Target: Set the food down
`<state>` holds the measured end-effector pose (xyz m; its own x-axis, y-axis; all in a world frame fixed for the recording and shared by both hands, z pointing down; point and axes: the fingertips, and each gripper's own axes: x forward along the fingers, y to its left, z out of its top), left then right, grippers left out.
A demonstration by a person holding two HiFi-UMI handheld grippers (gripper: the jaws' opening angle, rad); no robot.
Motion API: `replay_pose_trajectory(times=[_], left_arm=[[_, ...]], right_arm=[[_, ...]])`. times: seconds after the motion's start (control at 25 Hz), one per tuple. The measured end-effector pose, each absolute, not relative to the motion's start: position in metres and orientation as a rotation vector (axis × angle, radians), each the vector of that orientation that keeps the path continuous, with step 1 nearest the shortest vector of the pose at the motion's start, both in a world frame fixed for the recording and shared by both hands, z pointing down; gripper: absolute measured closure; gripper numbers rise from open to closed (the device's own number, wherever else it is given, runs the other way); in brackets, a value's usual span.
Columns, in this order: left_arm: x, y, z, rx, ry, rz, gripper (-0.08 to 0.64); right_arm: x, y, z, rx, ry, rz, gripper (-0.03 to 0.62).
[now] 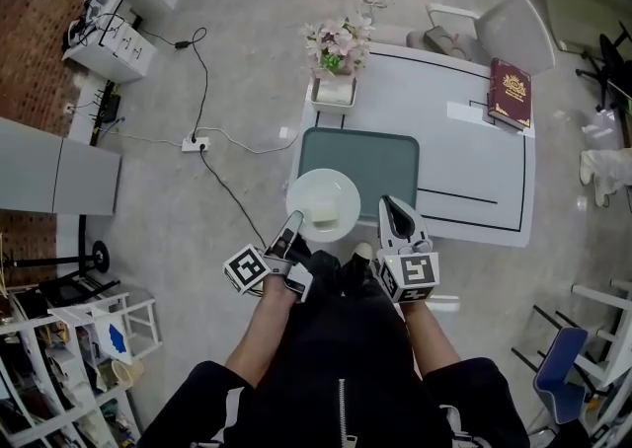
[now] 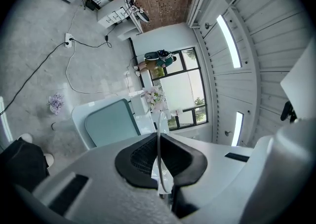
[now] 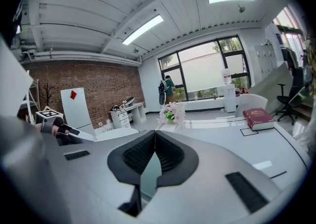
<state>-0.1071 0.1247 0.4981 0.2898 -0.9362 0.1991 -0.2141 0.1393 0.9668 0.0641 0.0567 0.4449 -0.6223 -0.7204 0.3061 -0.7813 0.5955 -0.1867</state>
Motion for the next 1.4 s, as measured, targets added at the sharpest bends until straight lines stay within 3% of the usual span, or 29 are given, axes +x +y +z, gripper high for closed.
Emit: replay_pose_trajectory(times=[1.4], left_arm=[[-0.164, -0.028, 0.554, 1.404, -0.960, -0.548, 0.546]], right_arm=[[0.001, -0.041, 0.477, 1.437, -2.349, 0.499, 0.583]])
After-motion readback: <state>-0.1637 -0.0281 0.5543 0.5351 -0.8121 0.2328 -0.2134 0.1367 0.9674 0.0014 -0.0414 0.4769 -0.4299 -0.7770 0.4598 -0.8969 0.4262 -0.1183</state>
